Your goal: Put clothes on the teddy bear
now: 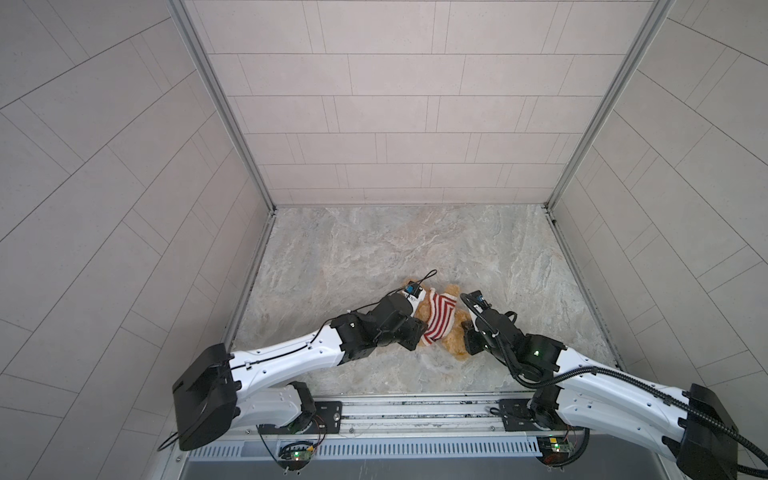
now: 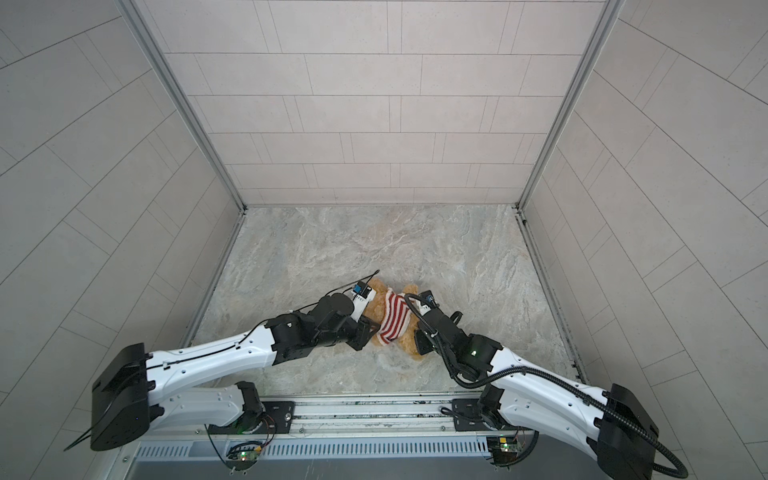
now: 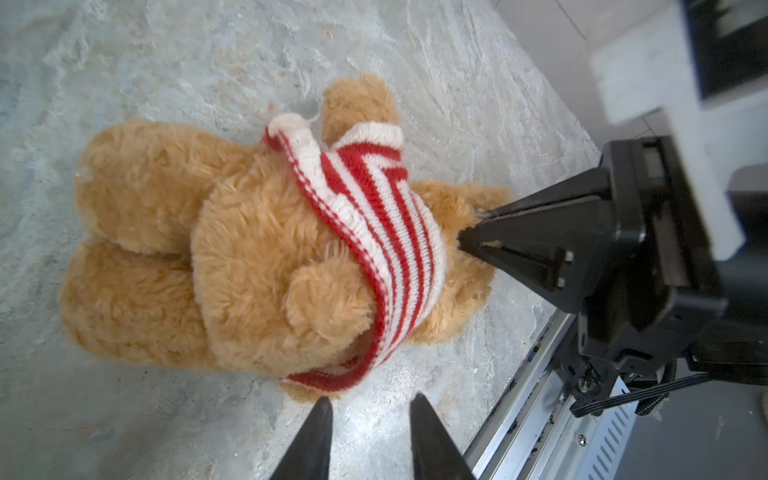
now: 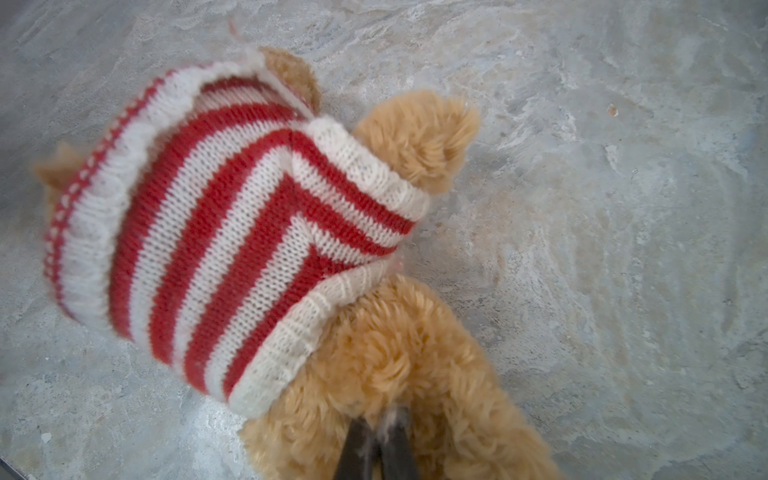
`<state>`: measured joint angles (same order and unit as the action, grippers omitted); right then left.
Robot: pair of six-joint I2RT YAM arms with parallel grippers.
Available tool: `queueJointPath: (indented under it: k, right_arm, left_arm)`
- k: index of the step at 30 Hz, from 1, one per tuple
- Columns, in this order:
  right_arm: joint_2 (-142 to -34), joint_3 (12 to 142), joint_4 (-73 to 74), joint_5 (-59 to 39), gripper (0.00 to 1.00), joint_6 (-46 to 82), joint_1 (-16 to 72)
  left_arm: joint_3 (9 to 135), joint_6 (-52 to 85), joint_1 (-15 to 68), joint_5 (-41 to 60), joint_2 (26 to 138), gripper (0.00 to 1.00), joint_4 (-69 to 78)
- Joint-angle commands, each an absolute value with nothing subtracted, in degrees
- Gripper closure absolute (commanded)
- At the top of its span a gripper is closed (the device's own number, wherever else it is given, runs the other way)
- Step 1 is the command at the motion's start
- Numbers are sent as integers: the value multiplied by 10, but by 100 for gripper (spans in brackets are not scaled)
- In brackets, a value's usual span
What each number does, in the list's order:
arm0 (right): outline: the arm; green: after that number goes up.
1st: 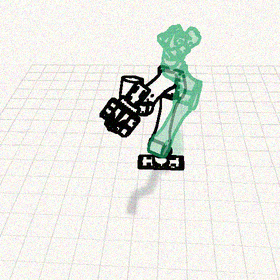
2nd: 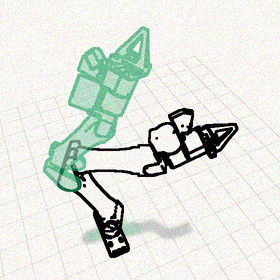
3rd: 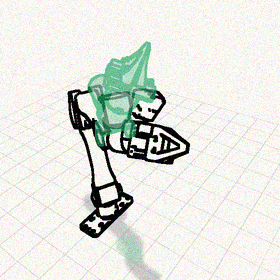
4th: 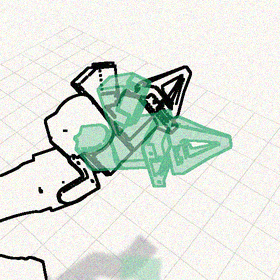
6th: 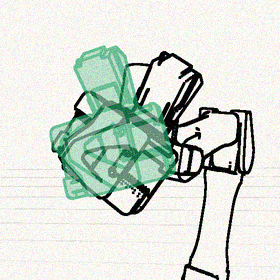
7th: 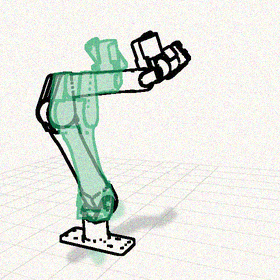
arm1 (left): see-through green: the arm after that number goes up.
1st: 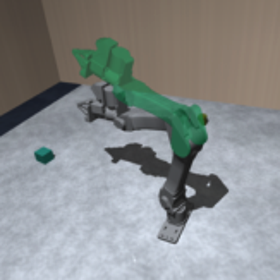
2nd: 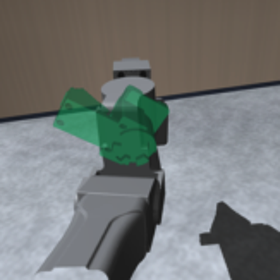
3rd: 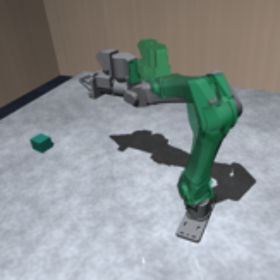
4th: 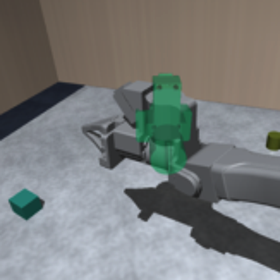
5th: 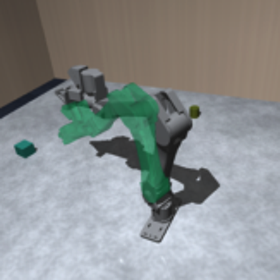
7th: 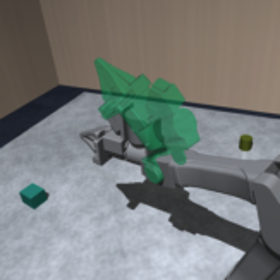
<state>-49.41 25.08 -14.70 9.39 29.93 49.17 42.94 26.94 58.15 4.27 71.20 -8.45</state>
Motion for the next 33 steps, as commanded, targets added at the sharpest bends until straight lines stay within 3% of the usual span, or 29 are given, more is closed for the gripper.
queueJointPath:
  k: [1, 19, 22, 27, 33]
  right_arm:
    - [-490, 253, -140, 91, 100, 297, 492]
    - [-485, 261, -147, 91, 100, 294, 493]
    - [-481, 260, -151, 93, 100, 293, 493]
    - [-470, 254, -157, 98, 100, 295, 493]
    - [-444, 250, -182, 119, 100, 294, 492]
  left_arm:
    - [455, 258, 583, 39, 729, 67, -78]
    - [488, 254, 583, 54, 789, 77, -57]
    - [491, 255, 583, 56, 793, 82, -54]
    - [480, 258, 582, 56, 781, 100, -56]
    - [430, 282, 550, 83, 733, 100, -37]
